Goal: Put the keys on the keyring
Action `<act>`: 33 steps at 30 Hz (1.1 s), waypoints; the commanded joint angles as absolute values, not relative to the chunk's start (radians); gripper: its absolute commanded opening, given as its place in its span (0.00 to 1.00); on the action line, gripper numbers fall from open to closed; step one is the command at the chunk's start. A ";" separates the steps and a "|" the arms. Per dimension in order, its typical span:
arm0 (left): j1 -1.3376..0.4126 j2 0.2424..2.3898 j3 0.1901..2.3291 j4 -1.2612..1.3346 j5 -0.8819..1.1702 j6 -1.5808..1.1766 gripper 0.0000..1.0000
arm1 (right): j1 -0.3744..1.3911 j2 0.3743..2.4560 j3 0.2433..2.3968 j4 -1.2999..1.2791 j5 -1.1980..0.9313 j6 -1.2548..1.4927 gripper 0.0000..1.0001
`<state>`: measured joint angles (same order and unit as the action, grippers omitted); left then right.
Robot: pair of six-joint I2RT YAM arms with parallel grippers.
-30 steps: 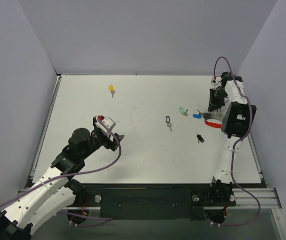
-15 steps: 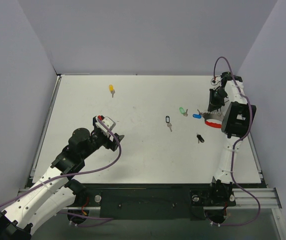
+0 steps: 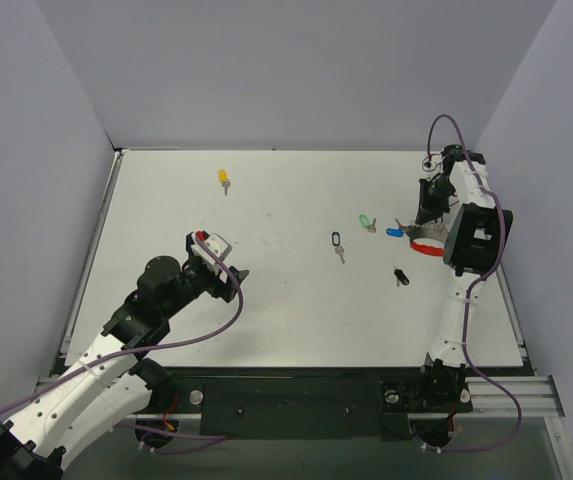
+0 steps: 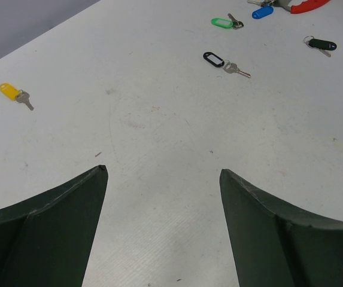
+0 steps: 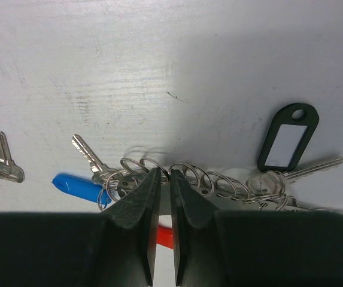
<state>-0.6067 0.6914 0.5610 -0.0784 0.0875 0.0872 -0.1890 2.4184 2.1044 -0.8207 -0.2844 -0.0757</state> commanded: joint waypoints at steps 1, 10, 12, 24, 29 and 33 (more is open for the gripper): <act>-0.601 0.686 0.563 -0.035 0.103 0.094 0.86 | -0.184 2.427 2.132 -0.874 -0.287 -0.069 0.08; -0.601 0.689 0.563 -0.035 0.103 0.095 0.86 | -0.187 2.411 2.137 -0.871 -0.318 -0.084 0.00; -0.601 0.689 0.563 -0.035 0.103 0.094 0.86 | -0.190 2.401 2.137 -0.867 -0.324 -0.092 0.00; -0.601 0.687 0.563 -0.034 0.106 0.092 0.86 | -0.198 2.211 2.085 -0.845 -0.397 -0.170 0.00; -0.601 0.686 0.563 -0.035 0.107 0.091 0.86 | -0.187 2.114 2.043 -0.831 -0.393 -0.201 0.00; -0.601 0.684 0.563 -0.035 0.109 0.091 0.86 | -0.166 2.051 2.019 -0.827 -0.377 -0.230 0.00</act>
